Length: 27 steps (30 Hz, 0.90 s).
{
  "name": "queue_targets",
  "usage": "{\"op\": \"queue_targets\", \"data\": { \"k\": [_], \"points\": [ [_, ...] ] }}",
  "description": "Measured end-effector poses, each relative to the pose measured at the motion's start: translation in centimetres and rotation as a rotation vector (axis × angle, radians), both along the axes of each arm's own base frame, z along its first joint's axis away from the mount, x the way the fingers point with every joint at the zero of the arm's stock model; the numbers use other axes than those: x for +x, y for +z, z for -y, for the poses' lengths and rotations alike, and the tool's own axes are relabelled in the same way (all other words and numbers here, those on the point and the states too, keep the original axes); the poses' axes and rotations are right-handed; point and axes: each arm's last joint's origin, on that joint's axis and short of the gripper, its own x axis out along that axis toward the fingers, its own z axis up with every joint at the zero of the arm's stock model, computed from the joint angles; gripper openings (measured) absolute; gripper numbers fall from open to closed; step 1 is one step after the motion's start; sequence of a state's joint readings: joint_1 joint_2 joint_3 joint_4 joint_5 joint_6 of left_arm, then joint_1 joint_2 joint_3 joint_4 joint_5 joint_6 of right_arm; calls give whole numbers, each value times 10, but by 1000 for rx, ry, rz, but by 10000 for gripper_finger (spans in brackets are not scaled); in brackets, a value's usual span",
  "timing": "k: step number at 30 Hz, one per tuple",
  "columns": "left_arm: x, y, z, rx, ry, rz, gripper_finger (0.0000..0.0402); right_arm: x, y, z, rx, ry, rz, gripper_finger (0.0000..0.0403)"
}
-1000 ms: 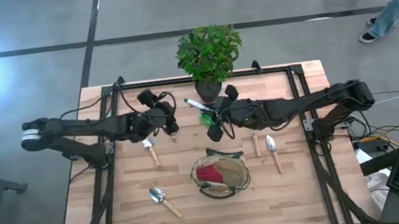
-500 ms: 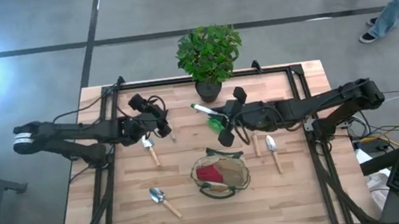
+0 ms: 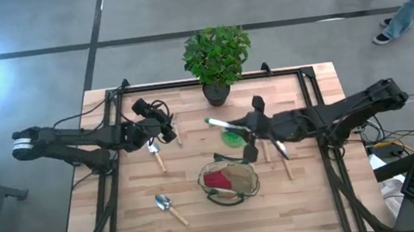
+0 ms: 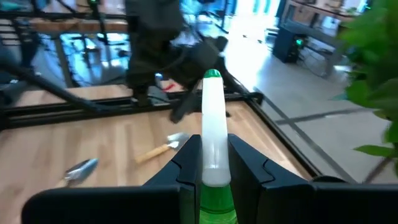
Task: Pick & Place Garden tools in Gardening bag
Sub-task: Put the green spray bottle into the green gardening bag
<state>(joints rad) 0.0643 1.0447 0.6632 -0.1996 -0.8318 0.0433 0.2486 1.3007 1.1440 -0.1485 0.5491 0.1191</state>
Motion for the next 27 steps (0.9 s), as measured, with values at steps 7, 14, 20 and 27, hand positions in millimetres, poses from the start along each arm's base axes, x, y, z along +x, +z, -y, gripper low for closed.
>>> {"op": "queue_targets", "data": {
  "k": [7,14,20,27],
  "points": [
    [0,0,0,1,-1,-1,271,-15,0,-21,5,86,36,42],
    [0,1,0,3,-2,3,271,-23,-1,-41,25,173,110,42],
    [0,1,0,3,-2,4,271,-26,-7,-51,64,204,147,42],
    [0,1,0,3,-2,4,271,-27,-20,-54,141,198,161,42]
  ]
}}
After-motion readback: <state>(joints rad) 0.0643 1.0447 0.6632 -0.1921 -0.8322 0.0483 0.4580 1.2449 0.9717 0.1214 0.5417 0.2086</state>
